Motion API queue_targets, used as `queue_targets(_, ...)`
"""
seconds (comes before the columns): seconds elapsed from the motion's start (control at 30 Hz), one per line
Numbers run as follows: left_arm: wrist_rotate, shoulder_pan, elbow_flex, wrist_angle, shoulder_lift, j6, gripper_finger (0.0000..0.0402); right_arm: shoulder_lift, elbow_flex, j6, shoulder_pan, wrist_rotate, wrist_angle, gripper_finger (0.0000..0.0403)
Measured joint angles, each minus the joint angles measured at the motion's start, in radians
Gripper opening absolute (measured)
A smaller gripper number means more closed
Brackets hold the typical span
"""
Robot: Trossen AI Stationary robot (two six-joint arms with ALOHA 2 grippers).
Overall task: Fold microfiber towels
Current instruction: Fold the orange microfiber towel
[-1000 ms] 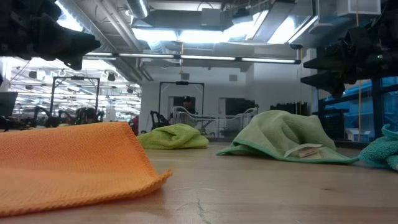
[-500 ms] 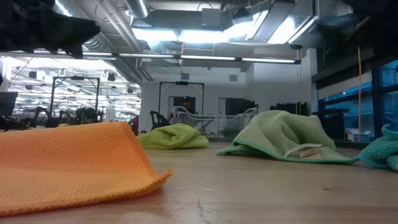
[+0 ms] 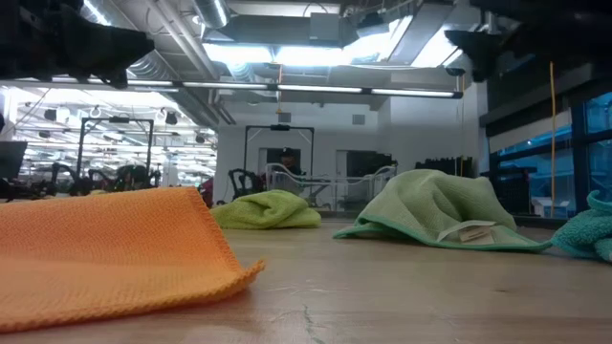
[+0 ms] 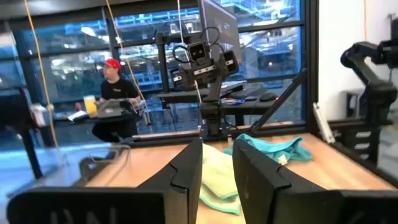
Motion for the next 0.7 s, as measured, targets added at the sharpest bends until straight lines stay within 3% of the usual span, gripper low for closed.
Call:
queue_targets(0.13, 0.001, 0.0, 0.0, -0.001, 0.0, -0.051, 0.0082, 0.236, 0.147, -0.046, 0.036, 0.016, -0.046, 0.0281)
queue_targets(0.37, 0.002, 0.0, 0.0, -0.011, 0.0, -0.048, 0.0082, 0.623, 0.458, -0.208, 0.108, -0.024, -0.283, 0.0281)
queue_targets(0.53, 0.002, 0.0, 0.0, -0.011, 0.0, -0.048, 0.0082, 0.828, 0.612, -0.356, 0.166, -0.037, -0.384, 0.0281)
queue_targets(0.7, 0.002, 0.0, 0.0, -0.05, 0.0, -0.047, 0.0082, 0.988, 0.695, -0.498, 0.23, -0.038, -0.378, 0.0281)
